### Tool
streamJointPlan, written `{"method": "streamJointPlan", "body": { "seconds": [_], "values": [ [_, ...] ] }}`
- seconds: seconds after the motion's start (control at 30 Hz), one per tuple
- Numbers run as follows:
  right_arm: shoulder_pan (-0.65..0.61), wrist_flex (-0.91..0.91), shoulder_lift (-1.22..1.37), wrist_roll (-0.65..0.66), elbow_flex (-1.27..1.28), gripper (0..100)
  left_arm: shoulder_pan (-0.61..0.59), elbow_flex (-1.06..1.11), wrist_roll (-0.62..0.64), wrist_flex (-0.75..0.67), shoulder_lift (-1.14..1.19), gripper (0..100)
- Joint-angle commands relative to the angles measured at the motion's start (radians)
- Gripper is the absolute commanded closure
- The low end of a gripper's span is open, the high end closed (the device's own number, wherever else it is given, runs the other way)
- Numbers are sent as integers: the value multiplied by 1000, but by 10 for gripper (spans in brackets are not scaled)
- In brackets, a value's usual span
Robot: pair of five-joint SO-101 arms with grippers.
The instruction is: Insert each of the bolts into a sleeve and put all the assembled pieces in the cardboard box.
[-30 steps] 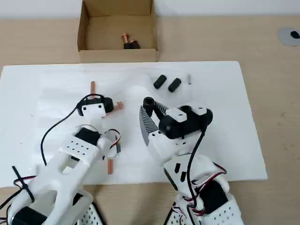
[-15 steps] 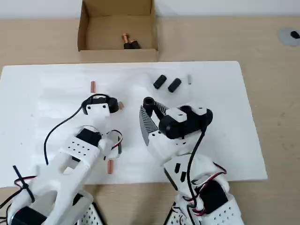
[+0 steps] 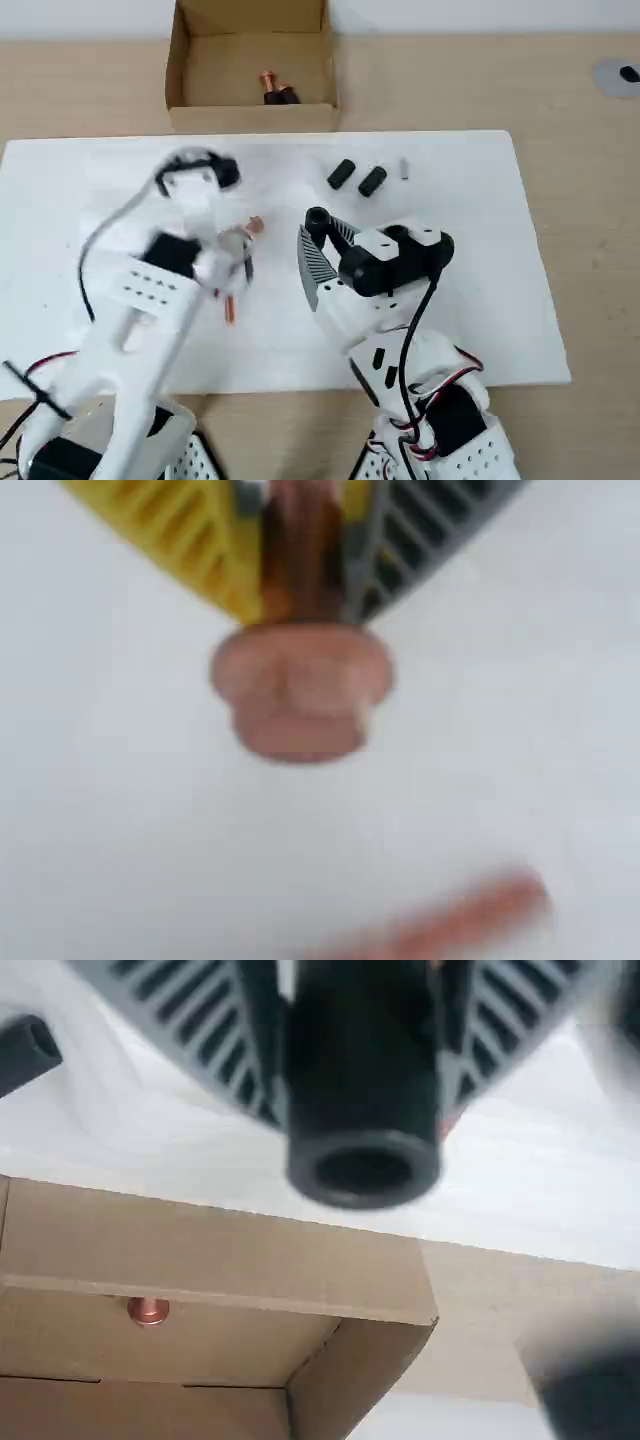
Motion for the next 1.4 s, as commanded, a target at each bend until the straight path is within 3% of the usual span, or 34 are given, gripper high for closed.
{"method": "streamJointPlan", "body": {
  "seconds": [0.0,0.17,0.37,0.5,0.67,0.87,1.17,1.37],
  "values": [
    [10,-2,2,-12,-50,989,-75,-233,-5,54,-107,995],
    [-119,31,4,-64,-44,989,-69,-373,-9,100,-315,995],
    [-325,23,4,-61,-19,989,25,-384,-11,95,-633,996],
    [-372,15,4,-60,-2,989,114,-321,-11,63,-808,996],
    [-374,-17,4,-60,19,989,140,-135,-11,-15,-990,997],
    [-378,-18,4,-66,18,989,143,17,-9,-28,-1082,997],
    [-461,-20,5,-58,19,989,143,123,-9,-167,-1082,997],
    [-458,-18,5,-43,19,989,143,141,-11,-172,-1082,997]
  ]
}}
